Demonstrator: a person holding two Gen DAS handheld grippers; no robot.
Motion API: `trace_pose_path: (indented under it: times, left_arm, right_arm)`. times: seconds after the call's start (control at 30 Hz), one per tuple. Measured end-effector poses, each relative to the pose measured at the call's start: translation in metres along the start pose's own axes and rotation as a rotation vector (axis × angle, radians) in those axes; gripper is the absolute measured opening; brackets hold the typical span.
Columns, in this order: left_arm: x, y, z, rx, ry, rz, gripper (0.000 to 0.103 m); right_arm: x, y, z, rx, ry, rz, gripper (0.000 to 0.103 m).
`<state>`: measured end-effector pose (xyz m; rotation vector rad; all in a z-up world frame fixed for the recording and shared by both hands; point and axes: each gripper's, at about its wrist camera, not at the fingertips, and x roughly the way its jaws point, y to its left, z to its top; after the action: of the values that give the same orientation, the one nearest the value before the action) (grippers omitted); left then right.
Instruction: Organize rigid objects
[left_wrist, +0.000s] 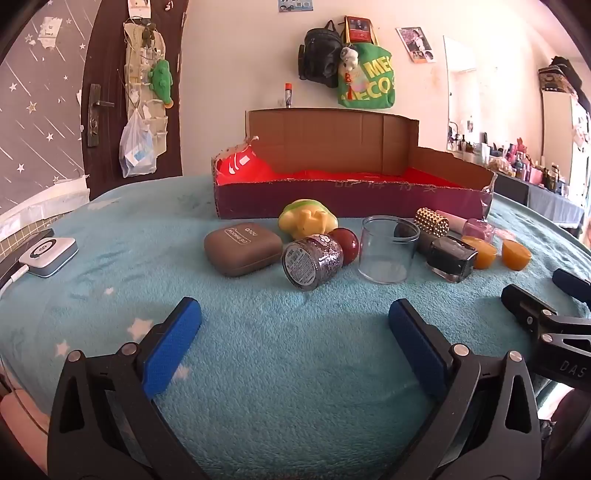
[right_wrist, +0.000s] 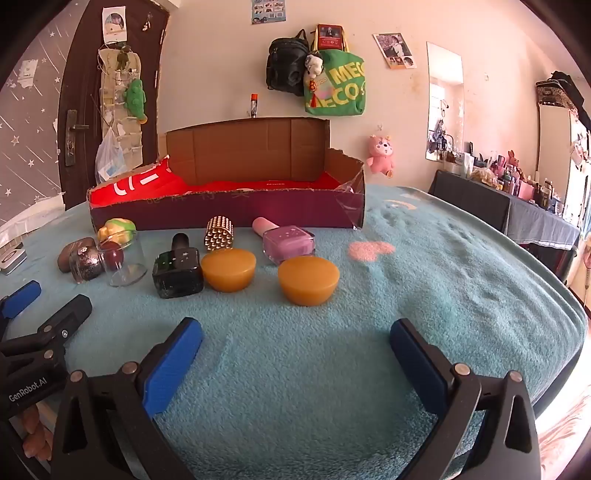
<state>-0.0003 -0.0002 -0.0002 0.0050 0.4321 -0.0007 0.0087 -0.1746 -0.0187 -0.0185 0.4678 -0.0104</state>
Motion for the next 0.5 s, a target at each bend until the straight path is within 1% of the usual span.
trace_pose_path:
  times: [0.17, 0.2, 0.5]
  left_arm:
    - [-0.001, -0.0007, -0.0012, -0.001, 0.001, -0.001, 0.103]
    - [0.004, 0.0019, -0.003, -0.003, 0.002, -0.001, 0.103]
    - [0.003, 0.0021, 0.0008, -0.006, 0.013, -0.003, 0.103]
  right_arm:
    - [0.0003, 0.0002, -0.0001, 0.002, 0.002, 0.0, 0.103]
    - [0.0003, 0.0002, -0.0001, 0.002, 0.002, 0.0, 0.103]
    - [-0.0004, 0.0007, 0.0, 0.0, 0.003, 0.0, 0.103]
